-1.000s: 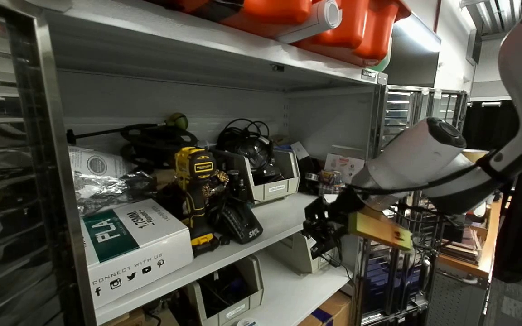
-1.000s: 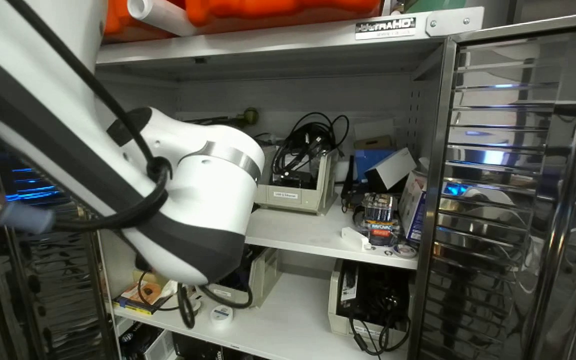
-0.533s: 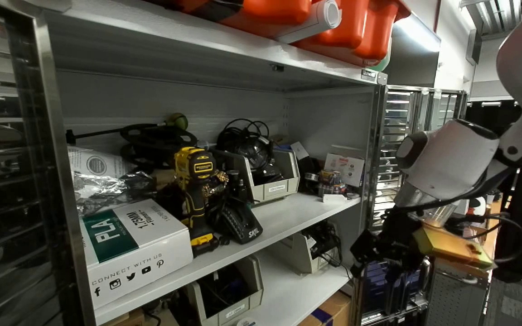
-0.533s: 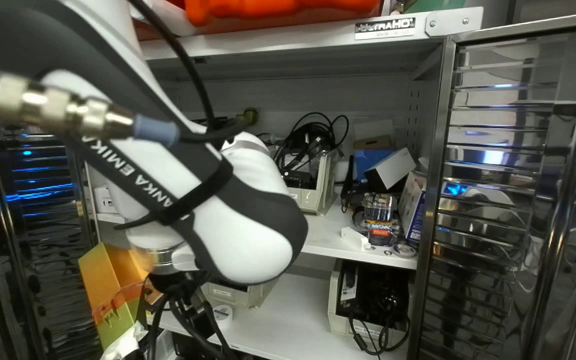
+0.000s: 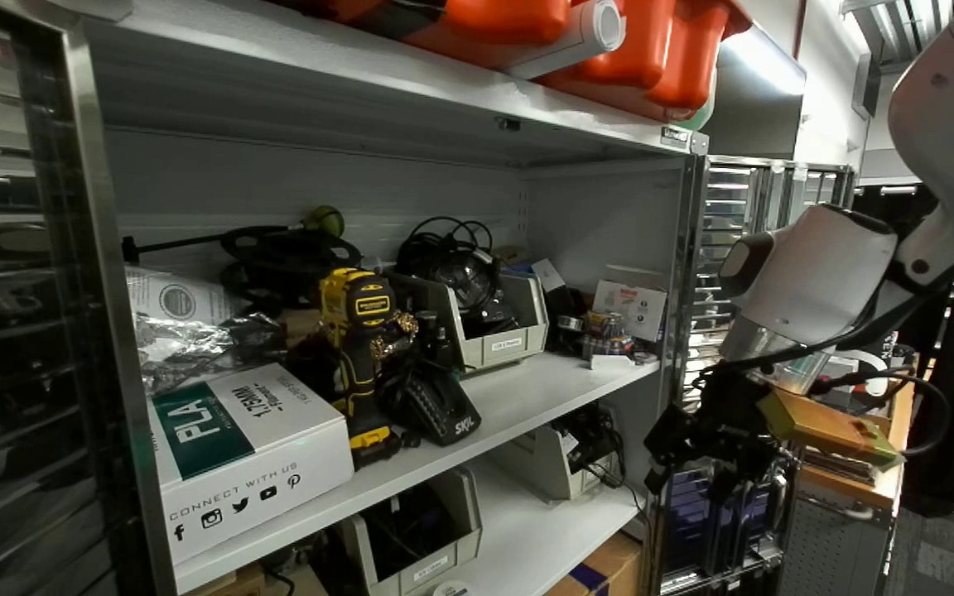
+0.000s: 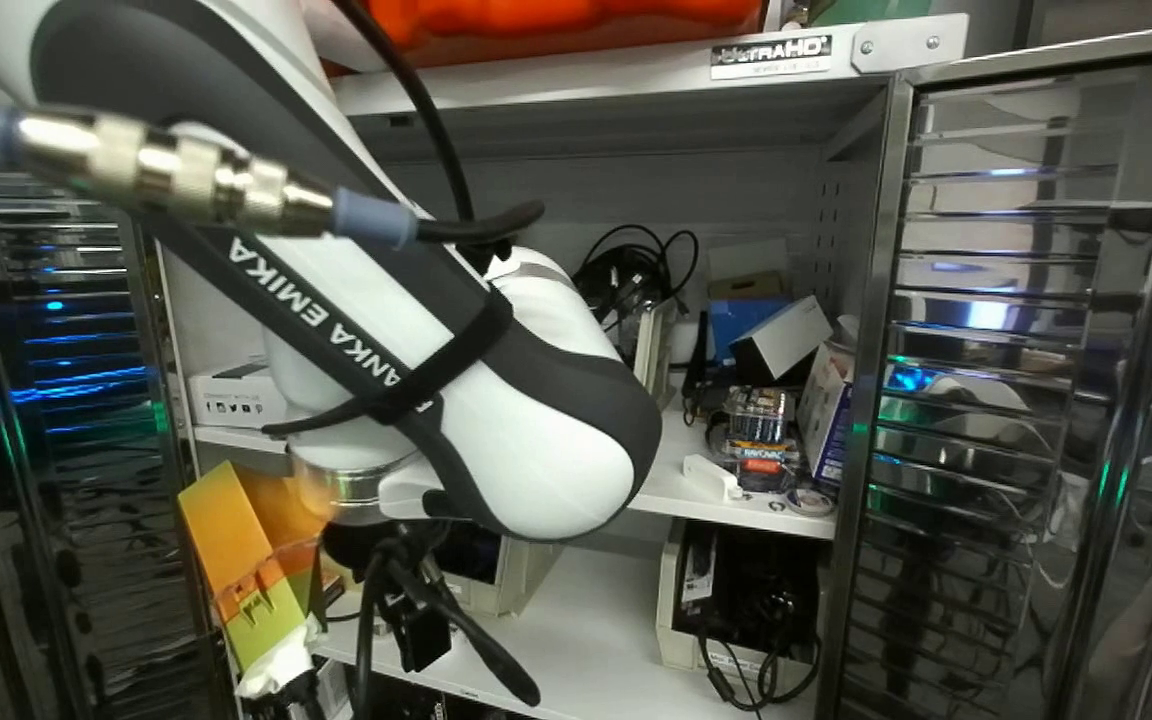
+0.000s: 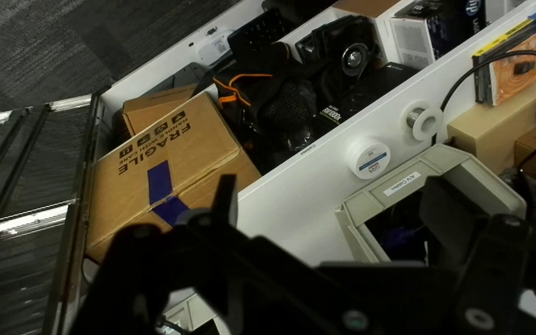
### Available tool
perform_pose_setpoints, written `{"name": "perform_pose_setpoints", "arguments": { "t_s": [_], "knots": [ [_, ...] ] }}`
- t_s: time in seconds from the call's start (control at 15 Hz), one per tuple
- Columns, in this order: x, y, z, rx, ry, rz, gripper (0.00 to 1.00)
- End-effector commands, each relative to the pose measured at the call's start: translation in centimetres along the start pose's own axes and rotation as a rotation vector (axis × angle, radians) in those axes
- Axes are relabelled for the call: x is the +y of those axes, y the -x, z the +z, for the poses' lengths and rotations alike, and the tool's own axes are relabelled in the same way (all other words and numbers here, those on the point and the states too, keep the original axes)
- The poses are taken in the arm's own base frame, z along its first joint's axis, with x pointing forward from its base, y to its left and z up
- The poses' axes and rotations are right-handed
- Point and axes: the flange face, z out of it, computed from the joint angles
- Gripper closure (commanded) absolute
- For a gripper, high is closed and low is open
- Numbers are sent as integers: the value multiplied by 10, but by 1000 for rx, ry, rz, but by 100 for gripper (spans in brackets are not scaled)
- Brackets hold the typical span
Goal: Put the cable in the storage box
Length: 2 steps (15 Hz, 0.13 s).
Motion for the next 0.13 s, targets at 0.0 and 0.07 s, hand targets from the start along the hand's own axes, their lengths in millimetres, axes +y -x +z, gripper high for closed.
{"name": "perform_pose_setpoints", "arguments": {
  "t_s": [0.0, 0.07],
  "knots": [
    [0, 0, 0, -1, 0, -1, 0],
    [-1, 0, 0, -1, 0, -2, 0]
  ]
}}
